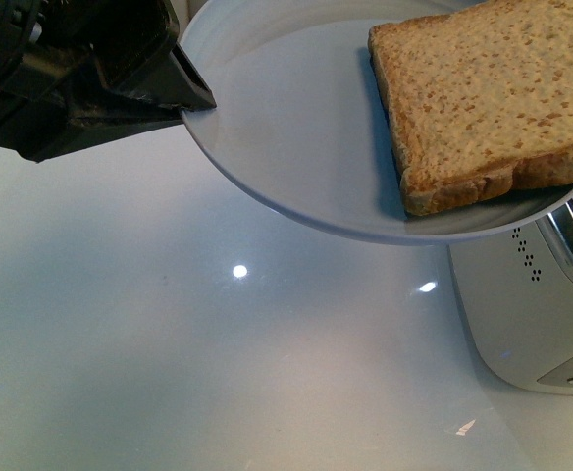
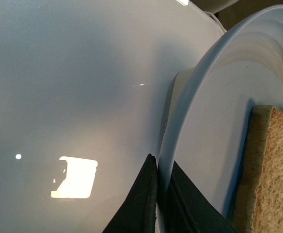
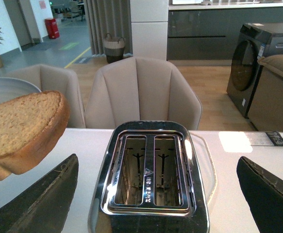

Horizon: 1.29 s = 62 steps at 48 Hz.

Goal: Left arm holds plate, right arm toasts bread

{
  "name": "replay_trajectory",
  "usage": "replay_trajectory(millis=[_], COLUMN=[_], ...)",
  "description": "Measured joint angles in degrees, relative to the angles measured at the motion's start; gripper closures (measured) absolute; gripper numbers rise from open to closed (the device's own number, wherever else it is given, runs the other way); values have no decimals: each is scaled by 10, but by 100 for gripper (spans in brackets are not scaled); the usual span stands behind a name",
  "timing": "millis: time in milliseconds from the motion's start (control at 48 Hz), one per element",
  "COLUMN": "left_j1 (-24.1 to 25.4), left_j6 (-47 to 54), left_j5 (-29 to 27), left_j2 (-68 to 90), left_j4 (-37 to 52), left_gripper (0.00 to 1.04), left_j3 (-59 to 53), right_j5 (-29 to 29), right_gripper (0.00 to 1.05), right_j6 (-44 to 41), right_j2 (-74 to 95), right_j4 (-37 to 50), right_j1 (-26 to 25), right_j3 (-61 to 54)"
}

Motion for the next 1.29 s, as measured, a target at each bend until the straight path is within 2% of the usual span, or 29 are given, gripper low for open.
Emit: replay_trajectory(millis=[250,333,417,583,708,792,938,1083,1188,1292], left_j1=[0,0,-1,-1,-1,-1,-1,-1,-1,-1], left_j6=[0,0,0,0,0,0,0,0,0,0], left_j5=[0,-1,0,-2,-1,-2,-1,-2,-2,-2], left_j2=[0,0,-2,-2,-2,-2,-2,-2,-2,-2], left_j4=[0,-1,-1,-1,-1,-1,-1,-1,-1,-1], left_gripper=[102,102,102,102,102,102,102,102,102,102], left_j3=[0,0,1,1,1,1,1,1,1,1], right_j5=[5,49,36,-31,-71,-83,-83,-80,-82,-87], right_gripper=[9,9,9,9,9,9,9,9,9,9], right_j6=[2,25,28,27,37,62,130,208,317,395], right_j2=[6,108,172,223,263,294,339,376,404,427], right_j4=[-9,-176,-234,-211,-193,-175,-133,-94,-47,-8], right_j1=[1,-5,-31,-103,-133,-135,-109,-55,20,73], right_j3=[2,67,85,116,143,161,189,210,224,224])
